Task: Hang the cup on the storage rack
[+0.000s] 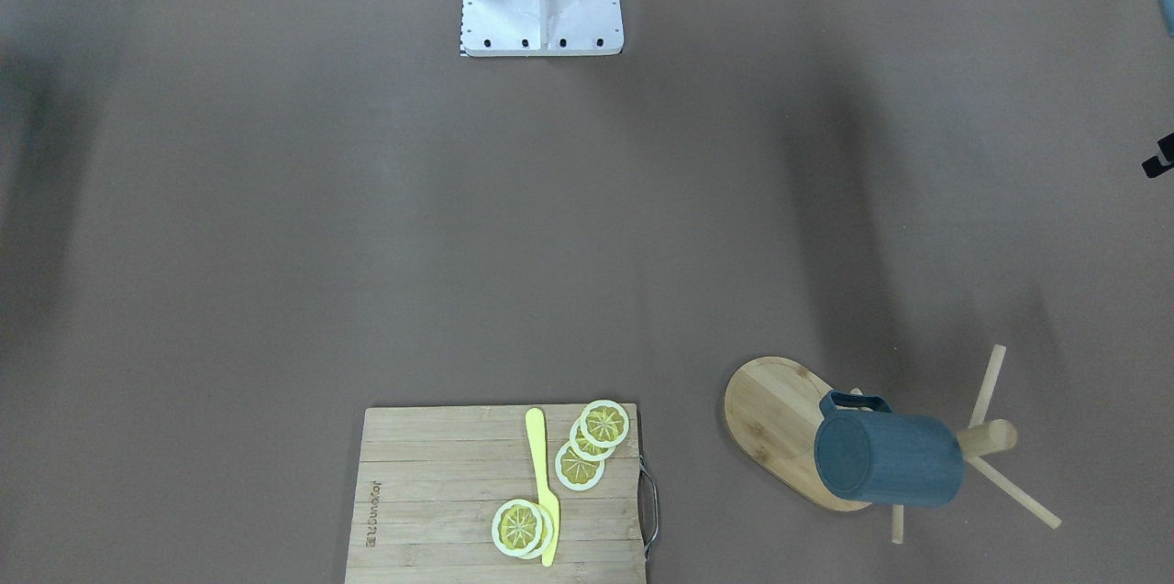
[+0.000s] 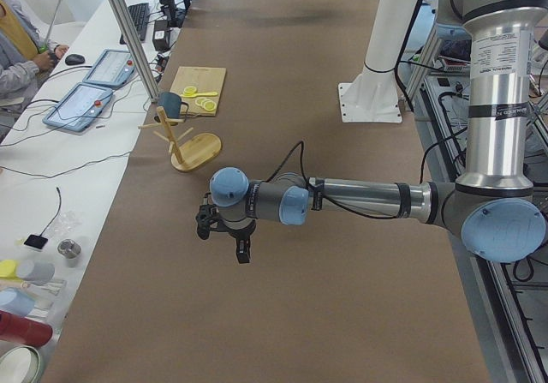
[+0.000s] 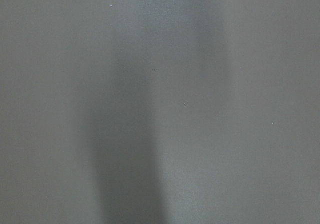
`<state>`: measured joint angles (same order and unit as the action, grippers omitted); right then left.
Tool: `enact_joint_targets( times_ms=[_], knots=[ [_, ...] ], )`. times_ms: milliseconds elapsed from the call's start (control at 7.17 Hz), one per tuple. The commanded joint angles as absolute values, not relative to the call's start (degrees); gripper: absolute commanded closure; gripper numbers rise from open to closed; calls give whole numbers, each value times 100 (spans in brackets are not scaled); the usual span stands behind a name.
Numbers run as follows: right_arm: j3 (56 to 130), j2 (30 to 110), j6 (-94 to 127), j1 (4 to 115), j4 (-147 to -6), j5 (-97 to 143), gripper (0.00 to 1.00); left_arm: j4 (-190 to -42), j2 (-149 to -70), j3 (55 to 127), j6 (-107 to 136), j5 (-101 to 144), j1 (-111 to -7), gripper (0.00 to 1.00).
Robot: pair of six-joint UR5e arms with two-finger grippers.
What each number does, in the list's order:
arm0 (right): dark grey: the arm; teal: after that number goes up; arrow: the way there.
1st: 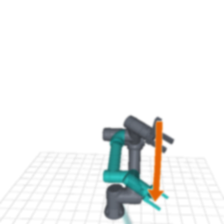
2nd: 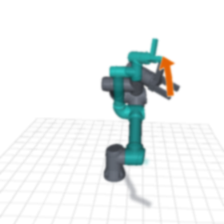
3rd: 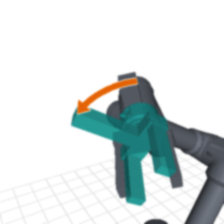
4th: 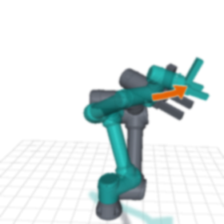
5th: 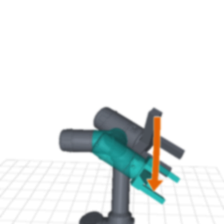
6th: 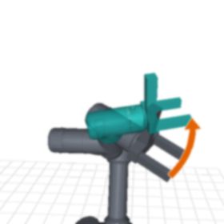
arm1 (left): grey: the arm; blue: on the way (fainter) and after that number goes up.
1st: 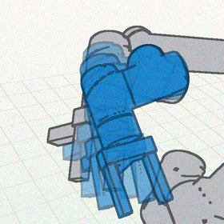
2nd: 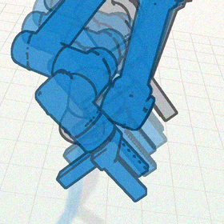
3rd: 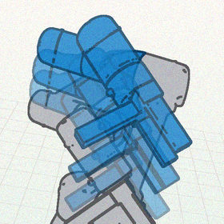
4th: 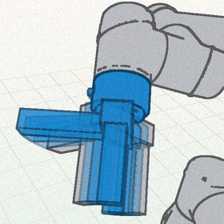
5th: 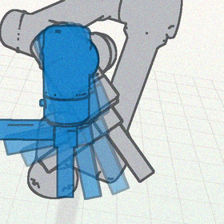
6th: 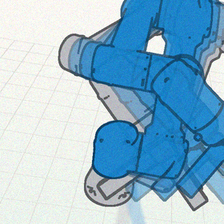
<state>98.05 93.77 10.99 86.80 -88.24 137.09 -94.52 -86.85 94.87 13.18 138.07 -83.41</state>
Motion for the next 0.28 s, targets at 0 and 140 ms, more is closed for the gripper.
enact_joint_targets(
  times_ms=[0, 140],
  knots=[
    [9809, 9369, 1099, 8675, -8824, 13702, 0, -9466, -8692, 9475, 1318, 13816, -8341, 2],
    [9800, 9369, 1090, 8684, -8824, 13702, 0, -9448, -8692, 9527, 1318, 13825, -8341, 2]
  ],
)
